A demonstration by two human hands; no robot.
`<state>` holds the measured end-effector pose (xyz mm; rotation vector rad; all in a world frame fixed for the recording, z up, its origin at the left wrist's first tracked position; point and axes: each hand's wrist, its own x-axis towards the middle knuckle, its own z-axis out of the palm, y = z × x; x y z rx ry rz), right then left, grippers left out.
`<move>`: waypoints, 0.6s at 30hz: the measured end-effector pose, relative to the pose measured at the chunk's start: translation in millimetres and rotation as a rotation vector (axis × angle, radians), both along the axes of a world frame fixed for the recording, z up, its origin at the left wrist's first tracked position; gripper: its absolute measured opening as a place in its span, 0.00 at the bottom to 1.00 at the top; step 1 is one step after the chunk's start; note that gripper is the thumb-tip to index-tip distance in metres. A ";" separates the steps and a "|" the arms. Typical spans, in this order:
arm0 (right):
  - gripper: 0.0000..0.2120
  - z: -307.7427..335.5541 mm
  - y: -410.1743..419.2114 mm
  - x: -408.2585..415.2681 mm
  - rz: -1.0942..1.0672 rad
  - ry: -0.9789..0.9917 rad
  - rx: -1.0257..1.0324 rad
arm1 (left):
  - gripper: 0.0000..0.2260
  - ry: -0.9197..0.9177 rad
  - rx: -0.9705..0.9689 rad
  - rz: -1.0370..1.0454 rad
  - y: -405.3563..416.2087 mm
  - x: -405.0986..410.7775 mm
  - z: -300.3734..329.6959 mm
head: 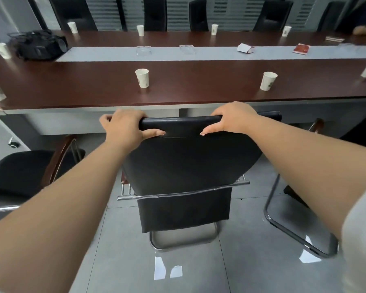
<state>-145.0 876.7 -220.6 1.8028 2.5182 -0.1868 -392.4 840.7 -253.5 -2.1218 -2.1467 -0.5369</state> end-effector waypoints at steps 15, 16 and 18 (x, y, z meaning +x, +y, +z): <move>0.28 -3.1 -16.4 -17.8 -0.077 0.094 -0.069 | 0.24 -0.054 -0.094 -0.058 6.2 -24.3 4.7; 0.26 -4.0 -15.6 -22.1 -0.076 0.079 -0.065 | 0.24 -0.059 -0.096 -0.061 6.6 -28.7 5.7; 0.27 -6.3 -12.9 -30.2 -0.078 0.057 -0.058 | 0.24 -0.063 -0.105 -0.055 6.2 -37.9 7.5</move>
